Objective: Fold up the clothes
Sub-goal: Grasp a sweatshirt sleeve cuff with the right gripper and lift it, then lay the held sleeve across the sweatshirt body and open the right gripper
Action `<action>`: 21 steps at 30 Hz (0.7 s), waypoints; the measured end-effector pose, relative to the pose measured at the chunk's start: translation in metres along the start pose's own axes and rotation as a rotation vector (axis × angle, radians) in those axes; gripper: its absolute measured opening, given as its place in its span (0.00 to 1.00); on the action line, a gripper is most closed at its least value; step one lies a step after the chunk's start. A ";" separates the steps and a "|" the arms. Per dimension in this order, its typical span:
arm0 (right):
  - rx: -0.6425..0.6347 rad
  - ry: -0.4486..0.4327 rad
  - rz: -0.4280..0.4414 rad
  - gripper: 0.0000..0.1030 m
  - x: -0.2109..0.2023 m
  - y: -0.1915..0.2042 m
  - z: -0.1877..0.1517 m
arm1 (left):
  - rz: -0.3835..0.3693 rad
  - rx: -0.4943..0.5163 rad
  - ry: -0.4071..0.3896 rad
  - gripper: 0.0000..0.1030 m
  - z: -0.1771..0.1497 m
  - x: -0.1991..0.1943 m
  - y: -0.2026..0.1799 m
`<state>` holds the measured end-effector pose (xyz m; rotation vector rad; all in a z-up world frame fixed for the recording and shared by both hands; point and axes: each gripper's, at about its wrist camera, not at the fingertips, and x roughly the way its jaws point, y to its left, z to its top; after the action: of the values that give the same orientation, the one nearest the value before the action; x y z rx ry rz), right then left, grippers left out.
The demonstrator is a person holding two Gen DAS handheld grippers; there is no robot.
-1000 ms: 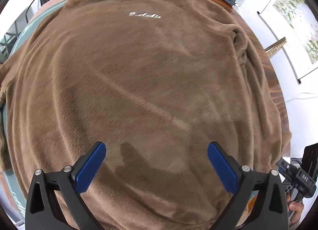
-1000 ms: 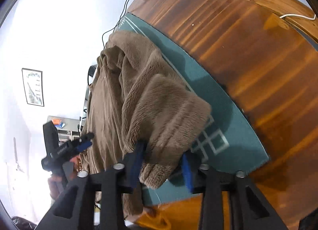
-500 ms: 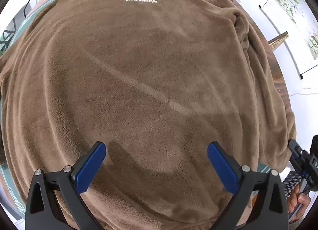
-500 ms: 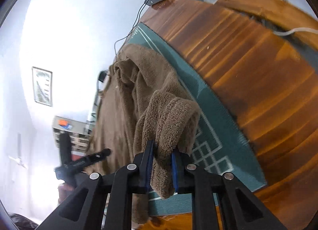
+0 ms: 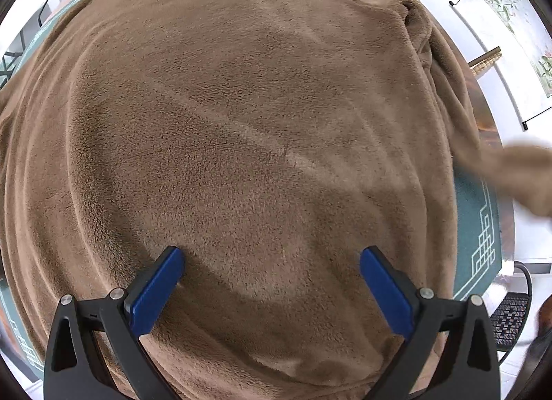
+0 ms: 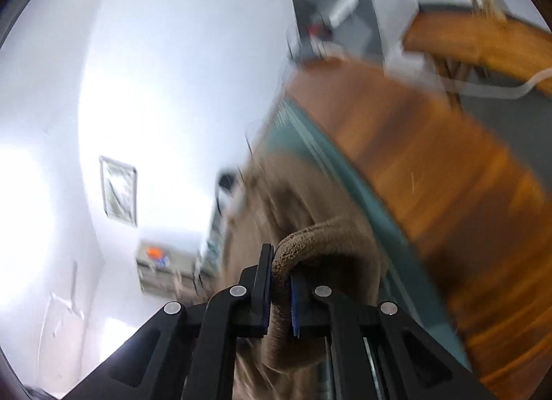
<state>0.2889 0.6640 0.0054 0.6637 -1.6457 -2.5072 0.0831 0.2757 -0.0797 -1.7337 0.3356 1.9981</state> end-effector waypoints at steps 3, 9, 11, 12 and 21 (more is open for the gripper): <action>-0.033 -0.150 0.046 0.10 -0.037 0.023 0.036 | -0.006 0.004 -0.001 1.00 -0.001 0.000 -0.003; -0.145 -0.324 0.033 0.10 -0.075 0.068 0.082 | -0.023 0.002 -0.009 1.00 -0.003 -0.008 0.011; -0.185 -0.335 0.021 0.10 -0.078 0.081 0.092 | -0.031 -0.004 -0.014 1.00 -0.002 -0.011 0.016; -0.205 -0.340 0.015 0.10 -0.079 0.087 0.097 | -0.035 -0.008 -0.017 1.00 -0.002 -0.013 0.019; -0.303 -0.225 0.072 0.10 0.001 0.155 0.086 | -0.106 -0.060 -0.080 1.00 0.032 -0.048 0.071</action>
<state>0.2271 0.6718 0.1717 0.2952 -1.2734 -2.7771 0.0248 0.2212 -0.0357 -1.6648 0.1551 2.0128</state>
